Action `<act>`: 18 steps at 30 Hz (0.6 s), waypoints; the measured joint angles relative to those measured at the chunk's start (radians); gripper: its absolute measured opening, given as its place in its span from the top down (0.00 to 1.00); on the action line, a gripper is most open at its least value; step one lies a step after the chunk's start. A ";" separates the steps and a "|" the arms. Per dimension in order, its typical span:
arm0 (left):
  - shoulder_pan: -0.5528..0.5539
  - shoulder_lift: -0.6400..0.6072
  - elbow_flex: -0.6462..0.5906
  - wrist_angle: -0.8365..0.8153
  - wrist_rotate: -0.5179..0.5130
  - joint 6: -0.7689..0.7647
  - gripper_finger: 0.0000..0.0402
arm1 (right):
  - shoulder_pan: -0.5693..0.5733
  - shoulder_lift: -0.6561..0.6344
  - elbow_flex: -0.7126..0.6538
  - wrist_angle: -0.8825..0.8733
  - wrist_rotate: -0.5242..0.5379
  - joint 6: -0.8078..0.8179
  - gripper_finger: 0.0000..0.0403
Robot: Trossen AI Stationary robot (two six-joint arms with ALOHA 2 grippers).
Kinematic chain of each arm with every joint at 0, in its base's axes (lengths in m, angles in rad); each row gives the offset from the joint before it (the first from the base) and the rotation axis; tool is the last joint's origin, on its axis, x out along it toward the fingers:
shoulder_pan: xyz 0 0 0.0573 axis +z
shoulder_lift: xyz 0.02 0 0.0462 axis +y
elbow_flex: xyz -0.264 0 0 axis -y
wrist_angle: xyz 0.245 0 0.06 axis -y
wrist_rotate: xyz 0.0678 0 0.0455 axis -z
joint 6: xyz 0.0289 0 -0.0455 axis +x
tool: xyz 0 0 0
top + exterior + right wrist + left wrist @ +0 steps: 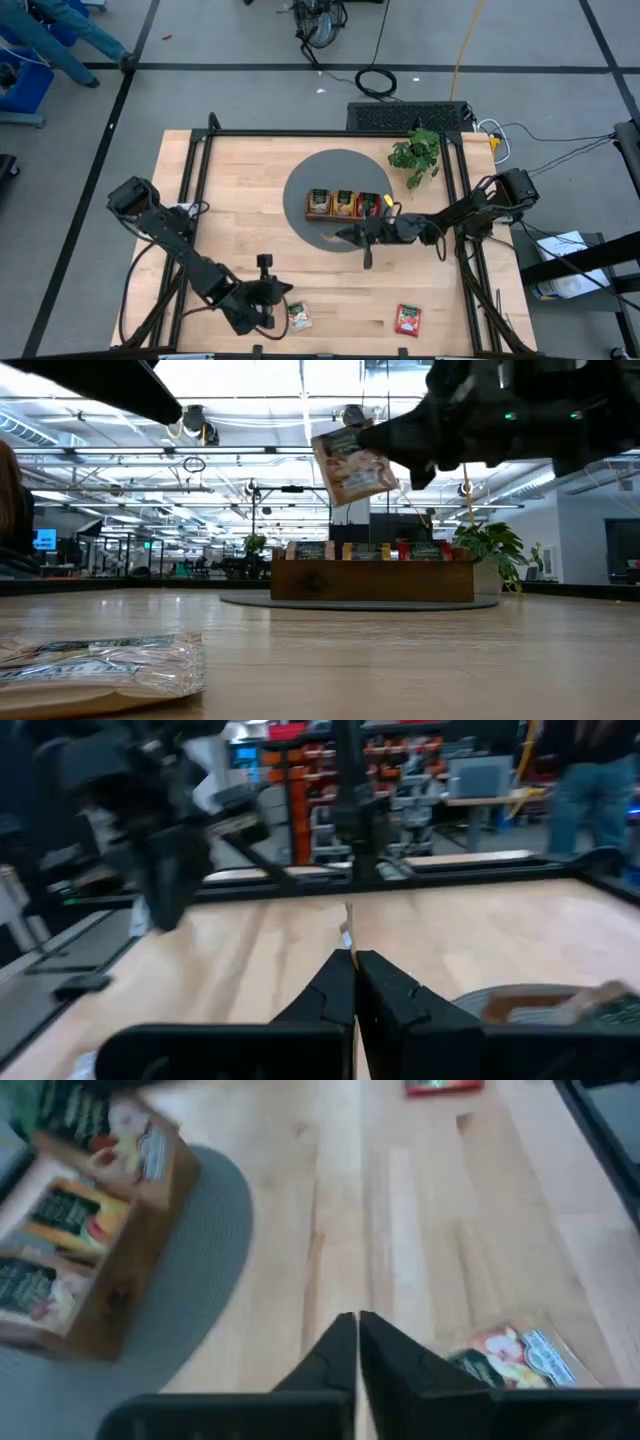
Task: Pick & Place Tea
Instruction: Put the top brown tea bag into the left slot of the wooden organizer
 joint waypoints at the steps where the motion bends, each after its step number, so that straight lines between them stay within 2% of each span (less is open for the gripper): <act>1: -0.006 0.000 -0.019 0.032 -0.026 0.021 0.97 | -0.014 0.000 0.007 0.000 0.000 -0.005 1.00; 4: -0.012 0.000 -0.064 0.098 -0.095 0.076 0.97 | -0.056 0.000 0.026 0.029 -0.002 -0.033 1.00; 8: 0.002 0.000 -0.137 0.206 -0.103 0.085 0.96 | -0.137 0.007 0.045 0.052 -0.013 -0.018 1.00; 13: 0.021 0.000 -0.198 0.360 -0.104 0.180 0.99 | -0.224 0.092 0.092 0.089 -0.086 0.049 1.00; 18: 0.024 0.000 -0.208 0.385 -0.103 0.205 0.94 | -0.270 0.192 0.149 0.095 -0.130 0.043 1.00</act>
